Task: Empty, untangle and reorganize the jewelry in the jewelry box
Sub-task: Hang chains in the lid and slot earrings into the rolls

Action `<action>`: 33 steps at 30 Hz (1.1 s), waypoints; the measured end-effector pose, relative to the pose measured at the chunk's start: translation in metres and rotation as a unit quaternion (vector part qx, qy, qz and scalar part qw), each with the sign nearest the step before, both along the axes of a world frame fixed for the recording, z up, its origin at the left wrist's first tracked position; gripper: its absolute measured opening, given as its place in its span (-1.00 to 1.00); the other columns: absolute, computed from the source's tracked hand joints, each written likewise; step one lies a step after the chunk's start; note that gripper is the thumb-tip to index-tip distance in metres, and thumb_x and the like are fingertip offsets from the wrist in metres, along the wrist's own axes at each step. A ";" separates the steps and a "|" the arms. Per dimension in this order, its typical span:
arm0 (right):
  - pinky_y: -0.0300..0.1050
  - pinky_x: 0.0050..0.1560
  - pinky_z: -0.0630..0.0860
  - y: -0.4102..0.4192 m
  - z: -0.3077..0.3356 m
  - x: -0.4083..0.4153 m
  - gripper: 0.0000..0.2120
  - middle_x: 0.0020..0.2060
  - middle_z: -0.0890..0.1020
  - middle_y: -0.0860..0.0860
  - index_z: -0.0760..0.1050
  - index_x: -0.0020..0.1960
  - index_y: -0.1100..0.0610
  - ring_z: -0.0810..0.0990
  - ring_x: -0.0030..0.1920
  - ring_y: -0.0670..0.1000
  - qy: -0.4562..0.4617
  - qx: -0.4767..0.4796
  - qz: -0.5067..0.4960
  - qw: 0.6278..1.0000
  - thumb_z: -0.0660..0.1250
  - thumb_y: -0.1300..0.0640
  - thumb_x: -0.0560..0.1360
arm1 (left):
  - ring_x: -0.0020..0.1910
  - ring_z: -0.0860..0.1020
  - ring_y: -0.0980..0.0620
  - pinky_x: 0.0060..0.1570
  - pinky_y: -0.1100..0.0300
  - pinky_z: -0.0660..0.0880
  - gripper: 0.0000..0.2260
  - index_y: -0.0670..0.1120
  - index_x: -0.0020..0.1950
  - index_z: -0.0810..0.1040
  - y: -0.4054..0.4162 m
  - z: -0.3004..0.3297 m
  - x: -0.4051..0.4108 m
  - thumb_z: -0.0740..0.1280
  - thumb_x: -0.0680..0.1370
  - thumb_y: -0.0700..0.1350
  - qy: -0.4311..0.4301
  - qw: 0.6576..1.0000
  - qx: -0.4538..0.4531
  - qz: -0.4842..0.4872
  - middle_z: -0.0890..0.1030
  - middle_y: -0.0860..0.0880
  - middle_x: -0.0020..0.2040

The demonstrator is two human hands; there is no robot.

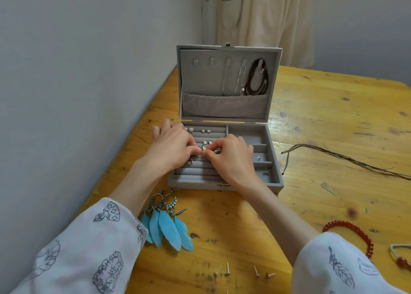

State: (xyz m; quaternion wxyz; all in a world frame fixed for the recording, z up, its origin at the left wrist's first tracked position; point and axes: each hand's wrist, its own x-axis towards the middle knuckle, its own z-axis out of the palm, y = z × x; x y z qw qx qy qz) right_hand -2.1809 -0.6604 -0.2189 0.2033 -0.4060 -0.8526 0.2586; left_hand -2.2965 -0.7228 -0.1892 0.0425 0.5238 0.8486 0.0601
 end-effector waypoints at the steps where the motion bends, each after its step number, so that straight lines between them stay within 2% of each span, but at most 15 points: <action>1: -0.07 -0.04 0.13 -0.001 -0.001 0.001 -0.84 -0.07 0.55 0.01 0.62 -0.07 0.01 0.40 0.07 0.07 0.008 -0.001 -0.004 1.000 0.30 -0.02 0.48 | 0.19 0.23 -0.05 -0.01 0.09 0.10 -0.75 0.09 0.02 0.61 0.001 0.000 0.000 0.26 0.48 0.17 0.002 1.000 -0.006 -0.001 0.44 -0.01 0.11; 5: -0.09 -0.04 0.17 -0.001 -0.003 0.003 -0.84 -0.17 0.42 -0.05 0.61 -0.06 0.01 0.39 0.05 0.06 0.016 -0.011 0.007 1.000 0.29 -0.01 0.49 | 0.21 0.23 -0.06 0.06 0.06 0.16 -0.76 0.07 -0.01 0.60 0.002 -0.001 -0.001 0.27 0.48 0.17 -0.008 1.000 -0.016 0.005 0.42 -0.03 0.14; 8: -0.09 -0.05 0.17 -0.001 -0.003 0.005 -0.82 -0.19 0.42 -0.05 0.62 -0.07 0.02 0.38 0.03 0.07 0.031 -0.020 0.014 0.999 0.24 0.05 0.50 | 0.22 0.23 -0.05 0.08 0.07 0.17 -0.80 0.09 -0.07 0.57 0.001 -0.003 0.000 0.28 0.47 0.17 -0.027 0.999 -0.011 0.018 0.41 -0.02 0.16; 12: -0.10 -0.04 0.17 -0.003 -0.003 0.008 -0.78 -0.22 0.43 -0.03 0.63 -0.12 0.04 0.36 -0.01 0.05 0.065 -0.048 0.009 0.997 0.20 0.11 0.48 | 0.22 0.22 -0.04 0.03 0.12 0.12 -0.86 0.12 -0.18 0.48 0.001 -0.009 0.002 0.33 0.44 0.15 -0.064 0.996 0.041 0.040 0.40 0.01 0.15; 17: 0.07 0.06 0.37 -0.005 0.000 0.010 -0.79 -0.34 0.32 -0.15 0.62 -0.17 0.05 0.39 -0.08 0.01 0.122 -0.070 -0.001 0.990 0.21 0.17 0.47 | 0.17 0.21 -0.01 -0.06 0.18 0.03 -0.87 0.13 -0.19 0.45 -0.002 -0.018 0.005 0.36 0.43 0.11 -0.065 0.991 0.106 0.050 0.32 0.10 0.00; 21: 0.12 0.04 0.41 -0.007 0.003 0.013 -0.81 -0.29 0.44 -0.08 0.61 -0.15 0.09 0.45 -0.10 0.02 0.175 -0.074 -0.004 0.982 0.21 0.21 0.48 | 0.06 0.17 0.12 -0.17 0.24 -0.03 -0.93 0.16 -0.18 0.48 -0.009 -0.028 0.006 0.33 0.46 0.09 -0.076 0.982 0.168 0.047 0.38 0.13 -0.03; 24: 0.03 -0.02 0.45 -0.009 0.006 0.016 -0.81 -0.25 0.53 -0.03 0.59 -0.14 0.11 0.48 -0.16 -0.02 0.232 -0.080 0.001 0.970 0.21 0.26 0.50 | 0.06 0.16 0.16 -0.20 0.25 -0.02 -0.96 0.15 -0.14 0.50 -0.011 -0.028 0.004 0.28 0.51 0.04 -0.111 0.973 0.199 0.045 0.41 0.15 -0.02; 29: -0.27 -0.10 0.41 -0.011 0.012 0.030 -0.80 -0.20 0.57 -0.05 0.53 -0.09 0.00 0.49 -0.15 -0.09 0.253 -0.109 0.018 0.961 0.19 0.25 0.53 | 0.13 0.22 0.13 -0.15 0.28 0.01 -0.90 0.07 -0.06 0.57 -0.016 -0.028 0.003 0.27 0.52 0.01 -0.128 0.969 0.207 0.036 0.44 0.15 -0.01; 33: -0.23 -0.13 0.43 -0.019 0.014 0.048 -0.78 -0.19 0.59 -0.05 0.50 -0.12 -0.09 0.50 -0.16 -0.08 0.253 -0.129 0.030 0.958 0.21 0.21 0.53 | 0.18 0.24 0.07 -0.04 0.24 0.04 -0.89 0.05 -0.05 0.57 -0.024 -0.027 0.006 0.28 0.52 0.01 -0.126 0.968 0.213 0.043 0.44 0.12 0.01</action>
